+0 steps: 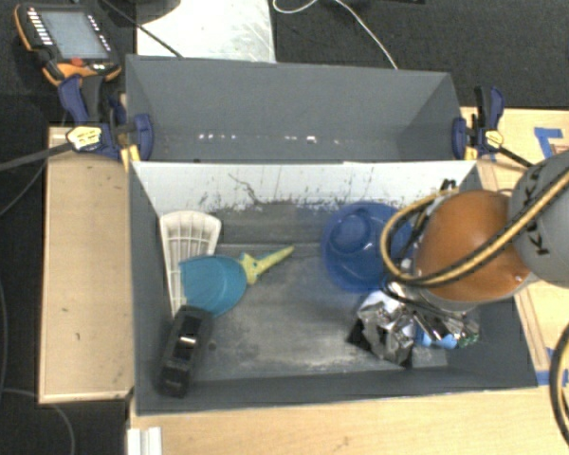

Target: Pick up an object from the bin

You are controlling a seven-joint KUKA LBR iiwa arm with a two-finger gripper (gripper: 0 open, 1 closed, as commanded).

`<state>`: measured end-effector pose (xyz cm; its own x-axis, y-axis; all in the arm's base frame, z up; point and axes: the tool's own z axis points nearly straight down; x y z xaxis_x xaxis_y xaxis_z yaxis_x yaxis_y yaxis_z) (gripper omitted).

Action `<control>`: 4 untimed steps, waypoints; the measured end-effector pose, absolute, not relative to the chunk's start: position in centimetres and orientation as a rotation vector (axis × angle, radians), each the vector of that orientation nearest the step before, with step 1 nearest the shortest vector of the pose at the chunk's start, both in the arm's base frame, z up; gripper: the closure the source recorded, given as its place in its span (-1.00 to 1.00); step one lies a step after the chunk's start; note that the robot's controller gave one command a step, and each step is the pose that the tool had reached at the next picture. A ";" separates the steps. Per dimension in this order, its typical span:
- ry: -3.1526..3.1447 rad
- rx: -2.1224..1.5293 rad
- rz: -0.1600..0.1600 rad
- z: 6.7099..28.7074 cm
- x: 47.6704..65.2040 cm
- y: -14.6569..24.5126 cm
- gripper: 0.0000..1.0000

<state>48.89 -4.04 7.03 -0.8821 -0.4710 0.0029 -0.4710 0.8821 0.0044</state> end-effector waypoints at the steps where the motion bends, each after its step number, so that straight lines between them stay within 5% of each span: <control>1: -3.026 0.798 -0.008 7.0 48.3 -4.2 1.00; 2: -3.007 0.907 -0.006 11.2 48.7 -4.2 -1.00; 3: -3.008 0.905 -0.006 11.2 48.7 -4.2 -1.00; 4: -2.986 0.977 -0.008 6.9 49.3 -3.8 -1.00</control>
Offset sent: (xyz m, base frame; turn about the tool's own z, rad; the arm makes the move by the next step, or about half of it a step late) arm -0.0029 -0.0022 0.0412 -0.0985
